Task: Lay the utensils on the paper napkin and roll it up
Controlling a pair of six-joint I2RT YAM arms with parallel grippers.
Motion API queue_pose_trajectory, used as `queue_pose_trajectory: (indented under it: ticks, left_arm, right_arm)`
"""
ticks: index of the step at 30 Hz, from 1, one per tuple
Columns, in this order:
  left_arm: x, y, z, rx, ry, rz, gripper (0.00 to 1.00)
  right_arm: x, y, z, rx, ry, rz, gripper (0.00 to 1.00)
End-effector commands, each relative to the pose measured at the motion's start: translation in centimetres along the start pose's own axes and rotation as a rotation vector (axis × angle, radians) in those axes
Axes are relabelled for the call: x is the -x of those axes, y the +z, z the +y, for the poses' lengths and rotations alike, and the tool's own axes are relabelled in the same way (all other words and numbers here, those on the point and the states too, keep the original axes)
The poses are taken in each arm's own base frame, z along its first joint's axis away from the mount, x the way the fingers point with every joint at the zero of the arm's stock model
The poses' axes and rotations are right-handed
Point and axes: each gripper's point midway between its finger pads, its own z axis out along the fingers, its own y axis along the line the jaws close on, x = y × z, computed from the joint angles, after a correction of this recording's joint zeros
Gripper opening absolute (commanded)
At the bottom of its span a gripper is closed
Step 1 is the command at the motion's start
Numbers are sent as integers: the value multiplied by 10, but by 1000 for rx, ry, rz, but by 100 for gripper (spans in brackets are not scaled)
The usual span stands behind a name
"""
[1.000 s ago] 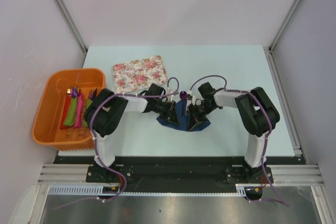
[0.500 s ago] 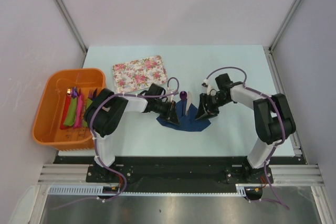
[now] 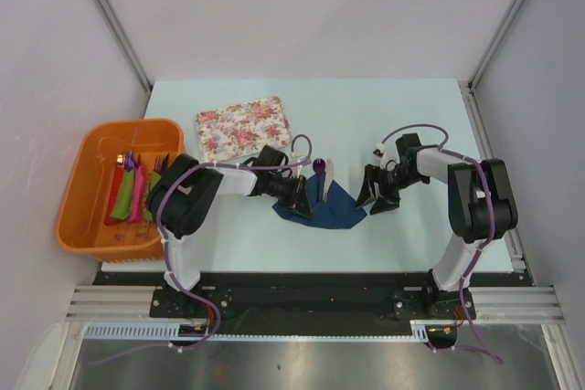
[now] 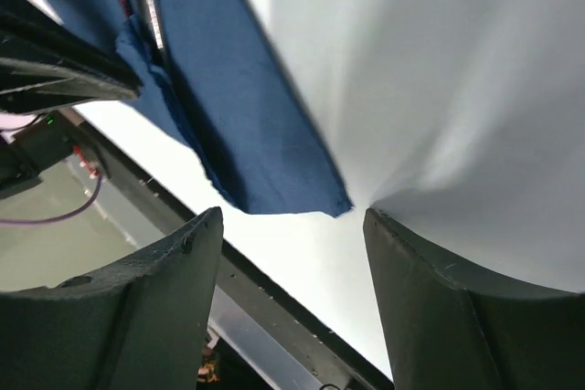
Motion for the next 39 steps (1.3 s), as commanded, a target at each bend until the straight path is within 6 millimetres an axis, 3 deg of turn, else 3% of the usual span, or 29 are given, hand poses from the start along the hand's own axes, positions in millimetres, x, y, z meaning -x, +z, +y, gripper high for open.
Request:
queue_pose_trajectory:
  ticks: [1,7,12,15,19,25,28,30,31,33,34,37,39]
  left_arm:
    - [-4,5,15,48,-6,-4,16]
    - [-4,5,14,46,-3,-4,16]
    - [-5,4,14,48,-3,-5,16]
    - [0,6,14,40,10,-19,16]
    - [1,6,14,40,11,-20,16]
    - [1,5,13,41,13,-22,16]
    - [1,5,13,40,14,-23,16]
    - [1,5,12,38,16,-22,16]
    - [1,5,12,38,16,-22,16]
    - [1,5,12,36,17,-22,16]
    - [1,5,12,37,17,-23,16]
    - [2,5,12,38,18,-25,16]
    - [2,4,11,36,19,-25,16]
  right_arm:
    - [-6,25,-6,10,-23,47,69]
    - [-6,39,27,198,0,86,63]
    - [11,9,59,352,-29,-28,55]
    - [9,0,73,389,-61,-45,54]
    - [6,3,76,372,-70,-38,52]
    - [5,18,71,306,-59,0,40]
    - [9,22,69,273,-58,3,43]
    - [11,23,66,242,-49,-1,52]
    - [14,23,64,225,-41,-9,62]
    - [13,23,63,226,-32,-7,65]
    - [14,22,65,240,-27,-8,49]
    - [15,19,72,271,-34,-8,23]
    - [11,18,80,298,-40,11,19]
